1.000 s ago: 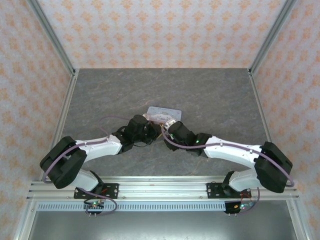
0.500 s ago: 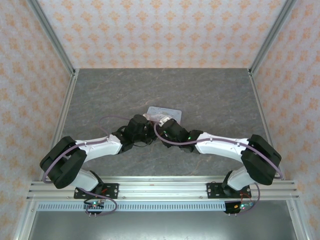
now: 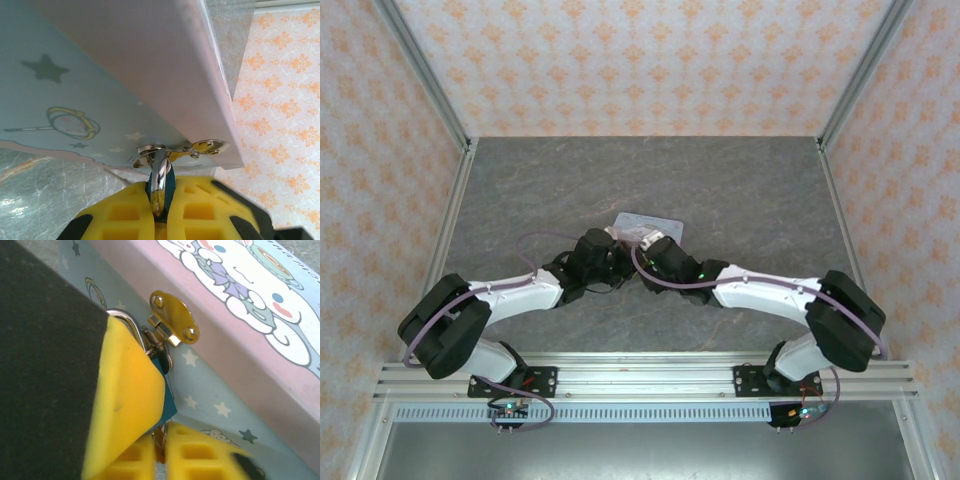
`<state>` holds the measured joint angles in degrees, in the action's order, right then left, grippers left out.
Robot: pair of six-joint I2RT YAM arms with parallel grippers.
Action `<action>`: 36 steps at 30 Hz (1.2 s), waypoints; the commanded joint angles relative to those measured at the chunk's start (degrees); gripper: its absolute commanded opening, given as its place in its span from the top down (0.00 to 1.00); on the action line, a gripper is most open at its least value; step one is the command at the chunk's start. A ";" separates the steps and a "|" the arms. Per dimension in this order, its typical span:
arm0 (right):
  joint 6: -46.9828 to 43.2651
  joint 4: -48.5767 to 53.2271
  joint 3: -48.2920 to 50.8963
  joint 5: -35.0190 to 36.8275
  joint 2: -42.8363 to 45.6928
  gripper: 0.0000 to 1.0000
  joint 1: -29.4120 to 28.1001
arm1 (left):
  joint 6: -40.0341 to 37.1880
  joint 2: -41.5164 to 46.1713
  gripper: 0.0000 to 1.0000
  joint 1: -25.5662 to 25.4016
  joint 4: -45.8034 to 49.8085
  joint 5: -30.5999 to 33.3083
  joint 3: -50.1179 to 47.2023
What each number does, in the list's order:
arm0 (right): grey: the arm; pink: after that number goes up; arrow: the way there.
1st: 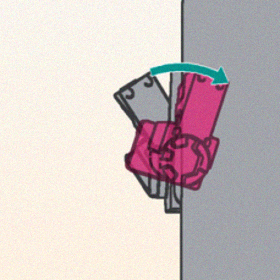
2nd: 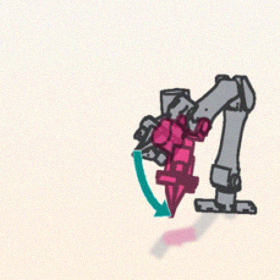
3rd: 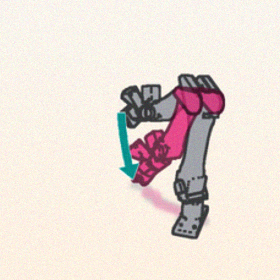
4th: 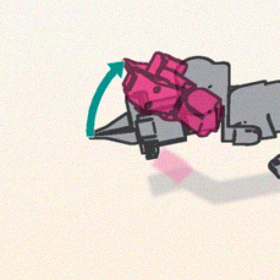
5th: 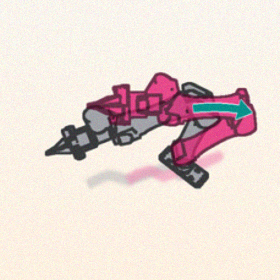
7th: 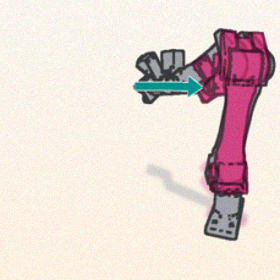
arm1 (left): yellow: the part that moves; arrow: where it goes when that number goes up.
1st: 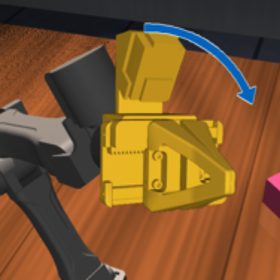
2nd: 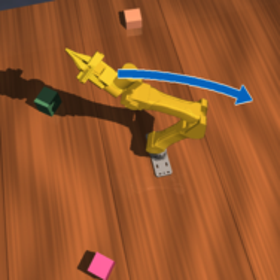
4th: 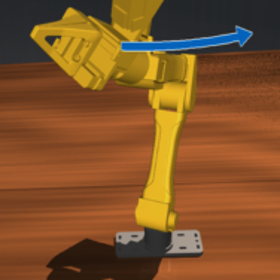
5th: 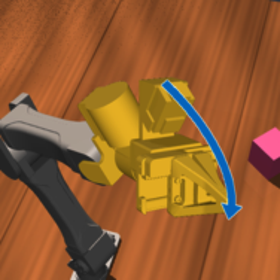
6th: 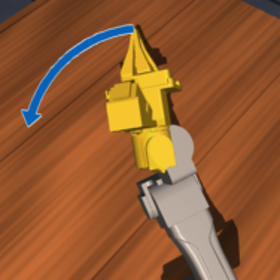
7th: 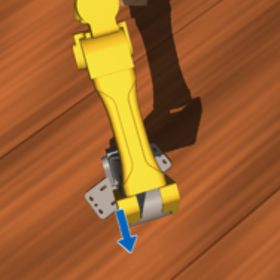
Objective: Unlock the padlock with the key
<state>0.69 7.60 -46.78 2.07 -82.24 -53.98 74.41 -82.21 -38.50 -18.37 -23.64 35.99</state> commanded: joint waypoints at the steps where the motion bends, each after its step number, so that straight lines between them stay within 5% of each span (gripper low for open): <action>1: 3.69 -0.51 3.33 -2.14 7.66 0.42 0.17 | -1.93 1.36 1.00 -0.08 -0.26 -0.32 1.39; 10: 25.48 -8.11 16.83 -7.07 23.74 0.36 1.69 | -3.05 -0.50 1.00 -1.73 -1.97 3.27 -1.65; 17: 40.84 -24.23 24.37 -9.32 21.11 0.36 1.68 | -0.87 -4.58 1.00 -5.96 -6.98 6.68 -3.55; 25: 44.69 -28.99 26.04 -5.44 16.09 0.35 1.86 | 0.03 -11.45 1.00 -9.09 -11.12 8.17 -2.78; 30: 46.63 -29.86 27.50 -3.74 15.46 0.35 2.36 | -0.56 -12.65 0.90 -9.46 -11.47 8.62 -2.41; 36: 47.83 -29.83 28.74 -3.30 16.53 0.33 3.85 | -4.25 -6.93 0.67 -9.40 -5.06 11.38 -2.75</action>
<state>47.00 -20.43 -18.65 -3.44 -66.48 -50.63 72.55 -92.84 -47.53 -27.90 -14.96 33.28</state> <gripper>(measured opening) 0.666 0.309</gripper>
